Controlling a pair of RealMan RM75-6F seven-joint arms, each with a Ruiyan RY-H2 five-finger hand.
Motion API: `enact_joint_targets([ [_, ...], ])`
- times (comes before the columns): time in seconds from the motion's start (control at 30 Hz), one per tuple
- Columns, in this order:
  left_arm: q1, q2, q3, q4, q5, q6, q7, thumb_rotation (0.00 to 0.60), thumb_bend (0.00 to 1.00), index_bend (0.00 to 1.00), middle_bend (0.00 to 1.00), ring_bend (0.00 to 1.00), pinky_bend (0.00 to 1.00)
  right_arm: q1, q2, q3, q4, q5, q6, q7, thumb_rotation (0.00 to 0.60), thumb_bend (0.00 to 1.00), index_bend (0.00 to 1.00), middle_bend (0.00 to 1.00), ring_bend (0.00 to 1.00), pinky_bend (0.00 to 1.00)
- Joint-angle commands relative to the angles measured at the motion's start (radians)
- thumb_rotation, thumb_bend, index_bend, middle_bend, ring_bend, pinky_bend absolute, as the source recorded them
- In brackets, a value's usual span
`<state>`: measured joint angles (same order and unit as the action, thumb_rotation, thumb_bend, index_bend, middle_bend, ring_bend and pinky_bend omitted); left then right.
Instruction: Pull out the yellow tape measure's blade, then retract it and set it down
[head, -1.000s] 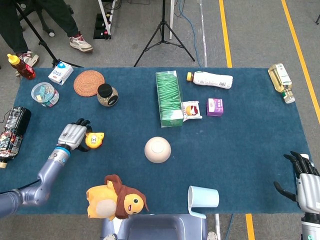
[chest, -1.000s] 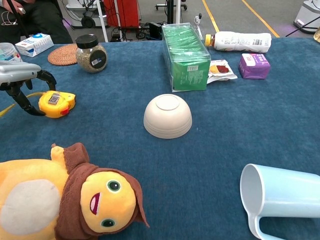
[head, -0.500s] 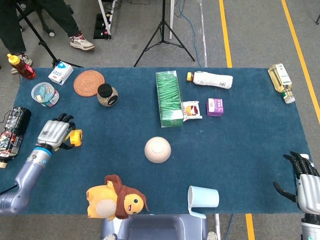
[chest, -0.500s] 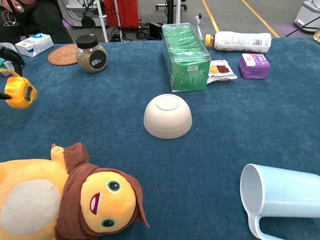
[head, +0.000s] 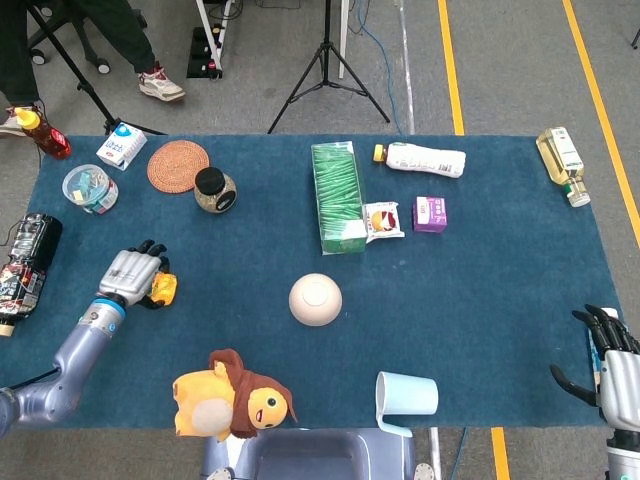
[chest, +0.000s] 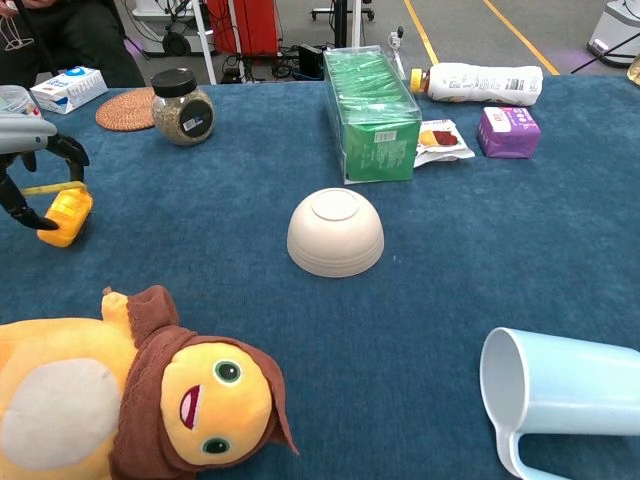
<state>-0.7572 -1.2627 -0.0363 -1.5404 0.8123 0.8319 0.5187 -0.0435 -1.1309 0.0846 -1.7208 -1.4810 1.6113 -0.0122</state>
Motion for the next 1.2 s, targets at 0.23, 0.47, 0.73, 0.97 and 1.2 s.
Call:
enact_joint_targets([
  [0.23,-0.024,0.002,-0.022,-0.032,0.009,0.017,-0.006,0.548,0.19,0.10,0.09,0.01,0.25,-0.004,0.000,0.001,0.003,0.000,0.004,0.010,0.600,0.21,0.19,0.17,0.18,0.28],
  [0.47,-0.003,0.031,-0.002,-0.044,0.012,0.025,-0.031,0.547,0.19,0.10,0.10,0.01,0.25,-0.004,-0.003,0.000,0.008,-0.006,0.005,0.016,0.600,0.21,0.19,0.17,0.18,0.28],
  [0.73,0.007,0.008,-0.014,0.030,-0.008,-0.020,-0.113,0.236,0.19,0.23,0.16,0.08,0.25,-0.008,-0.004,-0.003,0.004,-0.010,0.008,0.014,0.600,0.20,0.19,0.17,0.18,0.28],
  [0.97,-0.006,-0.034,-0.018,0.094,0.013,-0.058,-0.142,0.204,0.19,0.30,0.19,0.11,0.27,-0.014,0.004,-0.002,-0.013,-0.007,0.017,-0.001,0.600,0.20,0.19,0.17,0.18,0.28],
  [1.2,-0.011,-0.070,-0.016,0.147,0.028,-0.061,-0.148,0.200,0.19,0.31,0.21,0.13,0.28,-0.020,0.005,-0.003,-0.022,-0.007,0.021,-0.011,0.600,0.21,0.19,0.17,0.18,0.28],
])
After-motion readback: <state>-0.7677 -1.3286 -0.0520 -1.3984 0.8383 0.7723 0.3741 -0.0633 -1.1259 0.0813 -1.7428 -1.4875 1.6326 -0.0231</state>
